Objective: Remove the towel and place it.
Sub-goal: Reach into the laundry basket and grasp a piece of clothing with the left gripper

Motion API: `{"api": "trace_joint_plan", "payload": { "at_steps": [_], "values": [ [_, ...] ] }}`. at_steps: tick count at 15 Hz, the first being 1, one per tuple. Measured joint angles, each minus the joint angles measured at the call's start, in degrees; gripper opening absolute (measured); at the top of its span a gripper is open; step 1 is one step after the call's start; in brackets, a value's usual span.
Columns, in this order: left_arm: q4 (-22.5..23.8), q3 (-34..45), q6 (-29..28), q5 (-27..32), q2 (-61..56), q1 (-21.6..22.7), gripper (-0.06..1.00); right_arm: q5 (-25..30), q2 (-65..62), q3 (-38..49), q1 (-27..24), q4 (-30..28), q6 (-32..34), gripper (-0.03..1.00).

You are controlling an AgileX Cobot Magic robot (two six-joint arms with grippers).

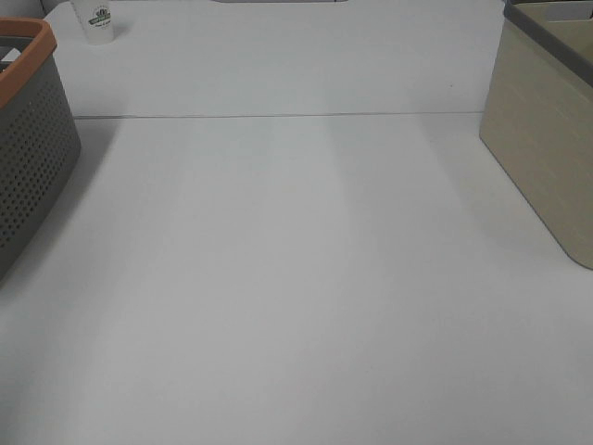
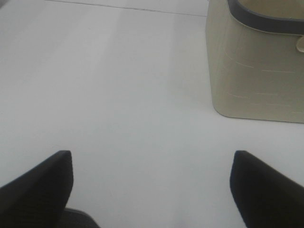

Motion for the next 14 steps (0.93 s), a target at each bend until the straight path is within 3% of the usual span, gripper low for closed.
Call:
{"api": "trace_joint_plan", "payload": {
  "at_steps": [9, 14],
  "values": [
    [3.6, -14.7, 6.7, 4.1, 22.7, 0.0, 0.79, 0.0, 0.0, 0.0, 0.0, 0.0, 0.0, 0.87],
    [9.2, -26.5, 6.7, 4.4, 32.9, 0.0, 0.78, 0.0, 0.0, 0.0, 0.0, 0.0, 0.0, 0.87]
  ]
}}
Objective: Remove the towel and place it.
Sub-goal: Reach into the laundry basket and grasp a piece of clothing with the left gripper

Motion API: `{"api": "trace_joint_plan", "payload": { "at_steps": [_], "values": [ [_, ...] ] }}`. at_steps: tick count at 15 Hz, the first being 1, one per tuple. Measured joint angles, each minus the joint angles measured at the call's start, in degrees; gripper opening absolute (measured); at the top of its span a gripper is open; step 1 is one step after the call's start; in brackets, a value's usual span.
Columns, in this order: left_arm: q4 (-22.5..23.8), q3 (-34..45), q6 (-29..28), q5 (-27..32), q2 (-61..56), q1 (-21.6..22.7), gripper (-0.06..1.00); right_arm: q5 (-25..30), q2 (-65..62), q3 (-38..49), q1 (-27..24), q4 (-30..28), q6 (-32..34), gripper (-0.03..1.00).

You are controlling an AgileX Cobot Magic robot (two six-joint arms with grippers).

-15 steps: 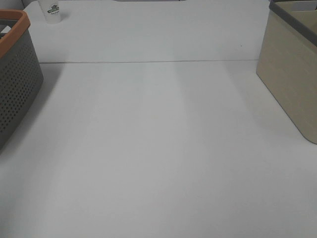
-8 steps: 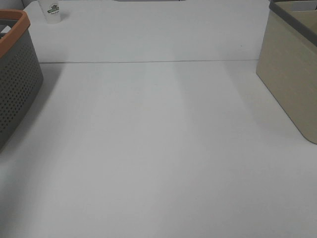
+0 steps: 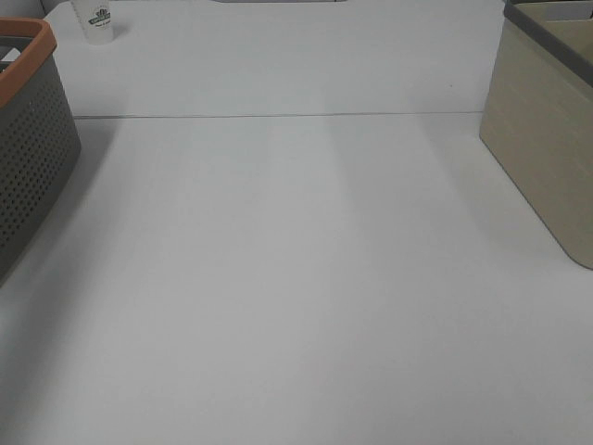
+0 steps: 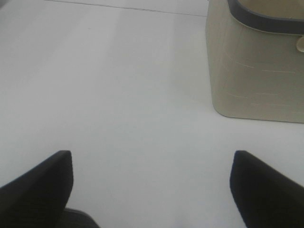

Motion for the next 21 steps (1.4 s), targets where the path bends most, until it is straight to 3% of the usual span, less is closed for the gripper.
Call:
{"api": "trace_joint_plan", "payload": {
  "at_steps": [2, 6, 10, 15, 21],
  "values": [
    [3.0, -7.7, -0.1, 2.0, 6.9, 0.0, 0.78, 0.0, 0.0, 0.0, 0.0, 0.0, 0.1, 0.87],
    [5.6, -14.3, 0.0, 2.8, 15.9, 0.5, 0.78, 0.0, 0.0, 0.0, 0.0, 0.0, 0.1, 0.87],
    [1.0, -18.7, 1.6, 2.5, 23.1, 7.0, 0.78, 0.0, 0.0, 0.0, 0.0, 0.0, 0.1, 0.87],
    [-5.0, -19.1, 5.6, -3.3, 30.7, 13.5, 0.78, 0.0, 0.0, 0.0, 0.0, 0.0, 0.1, 0.87],
    [-7.3, -19.1, 8.5, -13.1, 37.6, 14.0, 0.77, 0.0, 0.0, 0.0, 0.0, 0.0, 0.1, 0.87]
  ]
}}
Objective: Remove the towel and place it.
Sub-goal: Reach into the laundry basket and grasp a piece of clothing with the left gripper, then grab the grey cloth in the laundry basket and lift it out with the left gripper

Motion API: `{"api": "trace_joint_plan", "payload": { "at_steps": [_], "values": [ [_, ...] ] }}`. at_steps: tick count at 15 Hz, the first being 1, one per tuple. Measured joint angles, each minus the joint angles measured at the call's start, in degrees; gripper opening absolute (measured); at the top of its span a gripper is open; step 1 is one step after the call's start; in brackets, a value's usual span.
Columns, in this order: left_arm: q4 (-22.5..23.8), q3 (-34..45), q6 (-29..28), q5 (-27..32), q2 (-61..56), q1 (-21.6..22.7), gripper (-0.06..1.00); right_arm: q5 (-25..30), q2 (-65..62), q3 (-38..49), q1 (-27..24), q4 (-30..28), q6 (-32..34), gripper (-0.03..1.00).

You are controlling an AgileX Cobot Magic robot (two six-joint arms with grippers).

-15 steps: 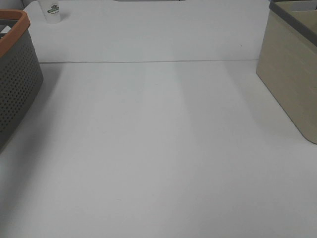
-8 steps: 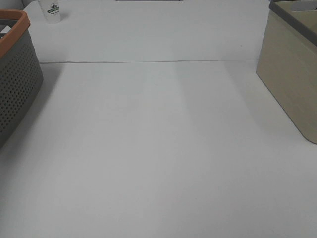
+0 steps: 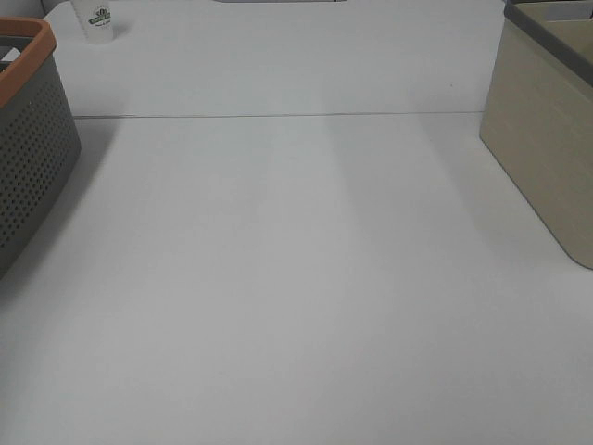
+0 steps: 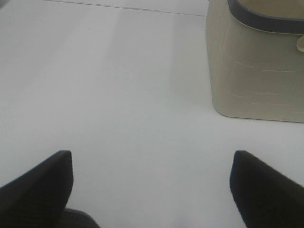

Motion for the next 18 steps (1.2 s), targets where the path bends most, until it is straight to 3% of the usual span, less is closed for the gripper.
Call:
{"api": "trace_joint_plan", "payload": {
  "at_steps": [5, 18],
  "values": [
    [-7.3, 0.0, 3.3, -4.2, 5.0, 0.0, 0.75, 0.0, 0.0, 0.0, 0.0, 0.0, 0.0, 0.87],
    [-8.1, 0.0, 4.4, -6.0, 9.1, 0.0, 0.69, 0.0, 0.0, 0.0, 0.0, -0.1, 0.1, 0.87]
  ]
}}
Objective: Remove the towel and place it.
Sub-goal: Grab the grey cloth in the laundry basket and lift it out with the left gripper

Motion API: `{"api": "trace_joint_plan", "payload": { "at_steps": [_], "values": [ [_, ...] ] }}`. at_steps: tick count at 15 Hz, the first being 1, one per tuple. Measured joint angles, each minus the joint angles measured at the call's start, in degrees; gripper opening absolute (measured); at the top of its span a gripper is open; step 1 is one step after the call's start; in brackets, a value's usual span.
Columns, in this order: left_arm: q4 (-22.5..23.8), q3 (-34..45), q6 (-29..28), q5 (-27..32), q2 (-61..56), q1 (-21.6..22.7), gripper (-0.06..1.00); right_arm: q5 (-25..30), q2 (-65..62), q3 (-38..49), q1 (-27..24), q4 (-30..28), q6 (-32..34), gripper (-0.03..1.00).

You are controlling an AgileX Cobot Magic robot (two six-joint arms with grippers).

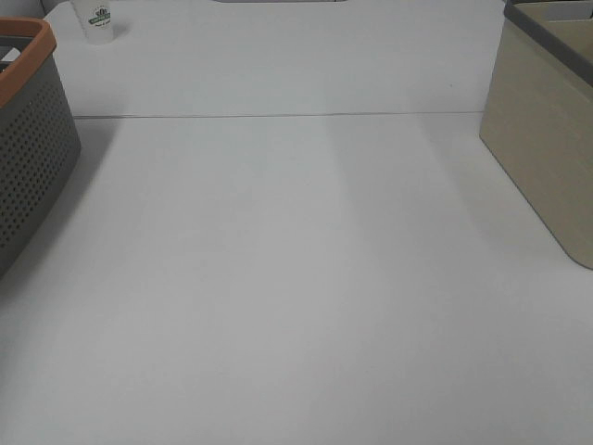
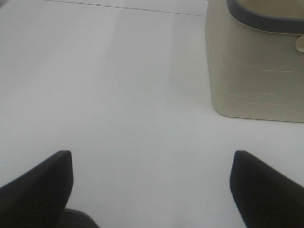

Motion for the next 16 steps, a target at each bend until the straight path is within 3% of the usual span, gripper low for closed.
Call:
{"api": "trace_joint_plan", "payload": {
  "at_steps": [5, 16],
  "values": [
    [0.0, 0.0, 0.1, -0.9, 1.6, 0.0, 0.68, 0.0, 0.0, 0.0, 0.0, 0.0, 0.0, 0.87],
    [-0.1, 0.0, 0.1, -1.5, 1.9, 0.0, 0.40, 0.0, 0.0, 0.1, 0.0, -0.1, 0.1, 0.87]
  ]
}}
